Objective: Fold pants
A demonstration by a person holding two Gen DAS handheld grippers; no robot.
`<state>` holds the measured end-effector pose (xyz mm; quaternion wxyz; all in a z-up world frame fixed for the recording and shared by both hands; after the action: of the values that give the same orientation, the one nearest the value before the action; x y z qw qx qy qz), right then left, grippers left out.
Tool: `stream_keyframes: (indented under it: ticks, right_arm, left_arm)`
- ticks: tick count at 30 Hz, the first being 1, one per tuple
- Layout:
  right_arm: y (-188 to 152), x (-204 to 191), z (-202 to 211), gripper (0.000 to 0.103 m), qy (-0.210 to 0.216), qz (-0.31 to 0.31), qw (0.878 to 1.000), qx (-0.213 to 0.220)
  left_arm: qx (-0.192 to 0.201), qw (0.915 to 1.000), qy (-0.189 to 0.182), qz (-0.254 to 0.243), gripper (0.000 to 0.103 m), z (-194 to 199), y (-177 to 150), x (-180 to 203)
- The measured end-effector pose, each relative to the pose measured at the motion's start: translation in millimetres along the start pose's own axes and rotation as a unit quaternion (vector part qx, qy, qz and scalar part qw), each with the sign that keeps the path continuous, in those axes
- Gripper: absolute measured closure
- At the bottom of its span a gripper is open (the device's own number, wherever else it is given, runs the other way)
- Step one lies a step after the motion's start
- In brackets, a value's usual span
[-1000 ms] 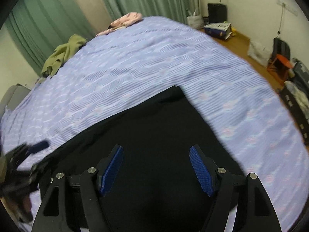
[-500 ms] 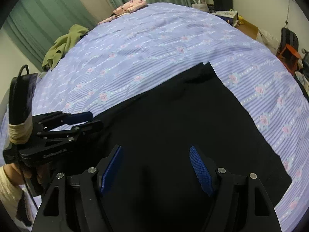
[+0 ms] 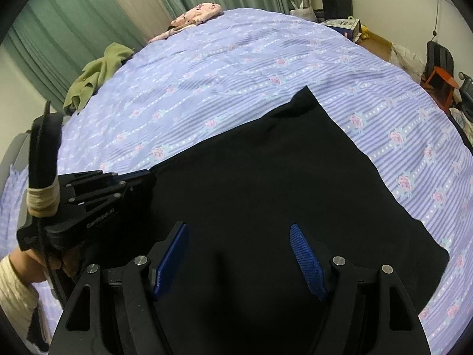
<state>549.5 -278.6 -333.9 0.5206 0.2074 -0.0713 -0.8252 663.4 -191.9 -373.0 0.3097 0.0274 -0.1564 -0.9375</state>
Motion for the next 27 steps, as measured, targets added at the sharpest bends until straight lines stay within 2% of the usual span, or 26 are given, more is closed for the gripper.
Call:
stream_keyframes:
  ticks: [2, 4, 5, 7, 9, 12, 15, 18, 20, 22, 27]
  right_arm:
    - [1, -1, 0, 0.031, -0.003, 0.001, 1.000, -0.001]
    - [-1, -1, 0, 0.031, -0.008, 0.002, 1.000, -0.006]
    - [-2, -1, 1, 0.031, -0.011, 0.002, 1.000, -0.008]
    - [-6, 0, 8, 0.031, -0.016, 0.002, 1.000, -0.005]
    - [-9, -4, 21, 0.031, -0.020, 0.004, 1.000, 0.002]
    - [-14, -19, 42, 0.031, -0.009, 0.021, 1.000, 0.016]
    - [-23, -43, 53, 0.031, 0.010, 0.045, 0.999, 0.016]
    - [-34, -70, 51, 0.031, 0.034, 0.067, 0.997, 0.001]
    - [-42, -91, 43, 0.031, 0.038, 0.090, 0.995, -0.013]
    - [-53, -113, 32, 0.031, 0.044, 0.120, 0.991, -0.032]
    - [-79, -155, 19, 0.031, 0.057, 0.174, 0.981, -0.065]
  left_arm:
    - [-0.009, 0.9999, 0.011, -0.009, 0.093, -4, -1, 1]
    - [-0.012, 0.9997, 0.020, -0.001, 0.075, 1, 0, 1]
    - [-0.005, 0.9998, 0.020, 0.007, 0.071, 7, 0, 0]
    - [0.041, 0.9978, 0.014, 0.051, 0.058, 42, -3, -9]
    - [0.081, 0.9920, 0.017, 0.095, 0.046, 82, -20, -21]
    - [0.119, 0.9819, 0.030, 0.144, 0.038, 133, -66, -38]
    - [0.120, 0.9742, 0.050, 0.185, 0.036, 161, -119, -55]
    - [0.086, 0.9669, 0.080, 0.226, 0.035, 167, -175, -81]
    - [0.059, 0.9636, 0.081, 0.248, 0.035, 160, -203, -93]
    - [0.042, 0.9613, 0.074, 0.262, 0.036, 150, -221, -99]
    - [0.010, 0.9550, 0.076, 0.286, 0.037, 121, -235, -108]
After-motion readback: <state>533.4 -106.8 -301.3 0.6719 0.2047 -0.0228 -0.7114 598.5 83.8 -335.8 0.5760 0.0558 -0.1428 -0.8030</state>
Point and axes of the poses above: each gripper's, at about its wrist camera, not at the fingertips, and z roughly against the way its jaws point, x to its right, y to its top, the point moved 6 cm from there along -z, roughly the way its jaws point, and after that the axes turned 8 degrees about -x, right-handed, at the moved point
